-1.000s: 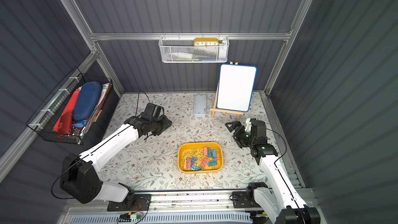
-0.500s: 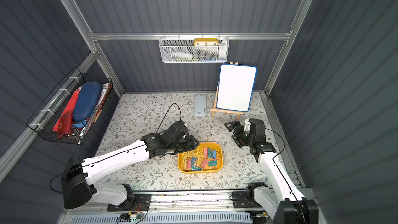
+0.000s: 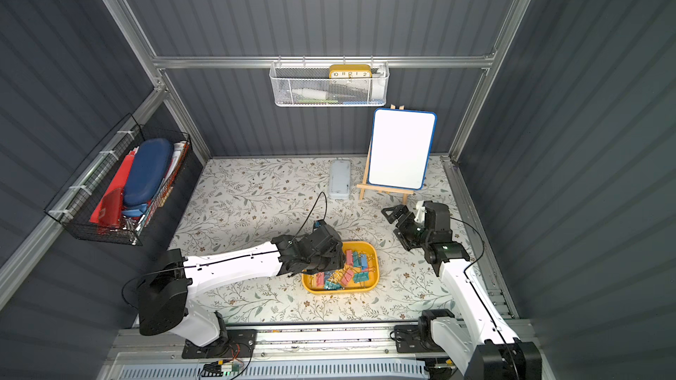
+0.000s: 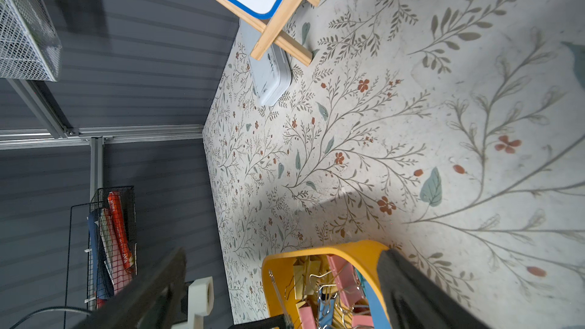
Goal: Put the binder clips in the storage box
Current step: Place the binder clip in the storage box, then reset both arms
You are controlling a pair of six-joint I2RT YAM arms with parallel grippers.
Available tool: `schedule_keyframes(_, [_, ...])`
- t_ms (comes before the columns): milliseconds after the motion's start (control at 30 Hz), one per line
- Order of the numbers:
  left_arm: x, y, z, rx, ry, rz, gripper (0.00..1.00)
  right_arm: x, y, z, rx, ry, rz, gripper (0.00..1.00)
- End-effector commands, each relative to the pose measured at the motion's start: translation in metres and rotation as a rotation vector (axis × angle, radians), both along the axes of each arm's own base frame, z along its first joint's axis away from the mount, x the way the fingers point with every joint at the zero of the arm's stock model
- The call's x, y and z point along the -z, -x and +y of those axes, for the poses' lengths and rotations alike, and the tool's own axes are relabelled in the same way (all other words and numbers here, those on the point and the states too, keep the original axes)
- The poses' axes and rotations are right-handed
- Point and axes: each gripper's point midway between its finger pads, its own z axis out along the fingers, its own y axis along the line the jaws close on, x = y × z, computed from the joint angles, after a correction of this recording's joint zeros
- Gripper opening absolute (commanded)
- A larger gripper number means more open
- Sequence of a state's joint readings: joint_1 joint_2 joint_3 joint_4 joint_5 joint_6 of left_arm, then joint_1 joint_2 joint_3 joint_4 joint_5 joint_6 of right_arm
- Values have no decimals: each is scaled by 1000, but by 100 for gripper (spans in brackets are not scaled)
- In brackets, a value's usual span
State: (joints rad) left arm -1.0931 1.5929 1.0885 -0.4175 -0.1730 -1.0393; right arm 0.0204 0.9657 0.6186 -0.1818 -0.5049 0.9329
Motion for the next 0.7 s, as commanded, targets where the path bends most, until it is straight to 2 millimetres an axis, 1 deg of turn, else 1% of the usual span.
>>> schedule_keyframes(0, [-15, -13, 5, -82, 15, -58, 80, -8, -1, -6, 10, 51, -32, 99])
schedule_keyframes(33, [-21, -15, 7, -92, 22, -76, 86, -8, -1, -9, 18, 66, -35, 99])
schedule_keyframes(67, [-28, -17, 9, -99, 27, -93, 89, -7, -2, -11, 26, 80, -36, 99])
schedule_keyframes(133, [-51, -27, 16, -141, 47, -168, 98, -5, -4, -18, 55, 117, -38, 99])
schedule_keyframes(167, [-61, -33, 21, -166, 50, -207, 99, -5, -6, -21, 69, 134, -45, 99])
schedule_keyframes(267, [-96, -57, 52, -304, 23, -372, 99, -15, -16, -35, 109, 228, -103, 99])
schedule_keyframes(300, [-108, -68, 66, -357, 12, -437, 99, -20, -19, -40, 112, 276, -129, 99])
schedule_keyframes(367, [-126, -88, 96, -438, 5, -556, 99, -25, -23, -58, 153, 410, -165, 99])
schedule_keyframes(433, [-143, -113, 138, -520, 11, -665, 99, -24, -27, -80, 225, 537, -180, 99])
schedule_keyframes(467, [-146, -120, 158, -554, -1, -715, 99, -24, -29, -89, 249, 593, -193, 99])
schedule_keyframes(533, [-161, -129, 200, -606, -39, -869, 99, -17, -30, -113, 345, 707, -189, 99])
schedule_keyframes(567, [-168, -129, 213, -614, -55, -939, 100, -13, -30, -122, 382, 748, -188, 99])
schedule_keyframes(600, [-175, -129, 228, -625, -70, -1017, 99, -8, -32, -128, 397, 801, -198, 99])
schedule_keyframes(667, [-182, -129, 257, -670, -96, -1112, 99, 5, -35, -135, 390, 897, -229, 99])
